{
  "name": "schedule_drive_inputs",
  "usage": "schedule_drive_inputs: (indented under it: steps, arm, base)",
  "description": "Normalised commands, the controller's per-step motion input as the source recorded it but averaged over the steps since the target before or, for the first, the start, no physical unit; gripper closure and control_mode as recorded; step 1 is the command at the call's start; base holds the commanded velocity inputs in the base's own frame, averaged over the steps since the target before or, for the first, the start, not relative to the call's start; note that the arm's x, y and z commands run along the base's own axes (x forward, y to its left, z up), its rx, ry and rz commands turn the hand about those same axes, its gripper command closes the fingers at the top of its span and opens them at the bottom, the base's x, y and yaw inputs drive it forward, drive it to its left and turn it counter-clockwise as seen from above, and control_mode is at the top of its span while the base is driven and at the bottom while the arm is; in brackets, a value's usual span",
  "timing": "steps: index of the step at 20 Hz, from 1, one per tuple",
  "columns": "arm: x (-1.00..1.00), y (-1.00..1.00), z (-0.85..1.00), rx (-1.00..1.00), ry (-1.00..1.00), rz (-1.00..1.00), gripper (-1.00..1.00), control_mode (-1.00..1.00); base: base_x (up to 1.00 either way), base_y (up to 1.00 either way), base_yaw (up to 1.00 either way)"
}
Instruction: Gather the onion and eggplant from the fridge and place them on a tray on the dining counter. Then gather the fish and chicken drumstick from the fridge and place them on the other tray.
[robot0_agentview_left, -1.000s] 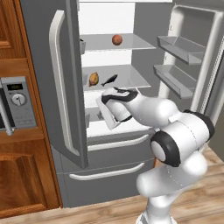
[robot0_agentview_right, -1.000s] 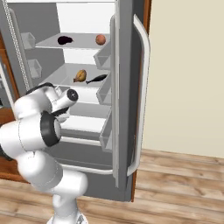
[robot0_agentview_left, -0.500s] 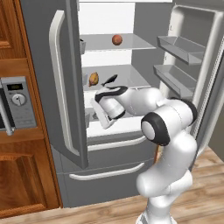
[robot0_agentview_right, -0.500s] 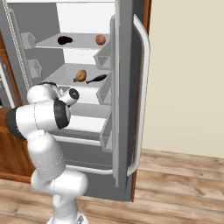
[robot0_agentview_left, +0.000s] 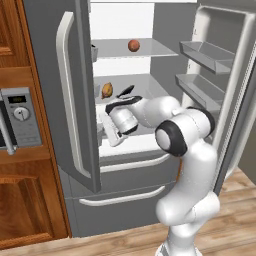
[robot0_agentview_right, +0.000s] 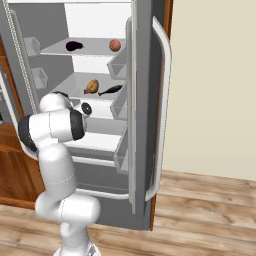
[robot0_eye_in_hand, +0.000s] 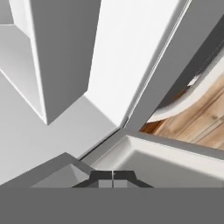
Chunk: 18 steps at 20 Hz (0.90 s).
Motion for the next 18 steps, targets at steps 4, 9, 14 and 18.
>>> schedule_drive_inputs:
  steps: [4, 9, 14, 18]
  arm:
    - [0.18, 0.25, -0.14, 0.08, 0.04, 0.00, 1.00, -1.00]
    - [0.18, 0.29, -0.14, 0.02, 0.10, 0.00, 1.00, -1.00]
    - [0.12, 0.25, -0.01, 0.01, 0.15, 0.03, 1.00, -1.00]
    - [0.01, 0.14, 0.04, 0.08, 0.09, 0.04, 1.00, -1.00]
  base:
    - [0.00, 0.00, 0.00]
    - [0.00, 0.00, 0.00]
    - [0.00, 0.00, 0.00]
    - [0.00, 0.00, 0.00]
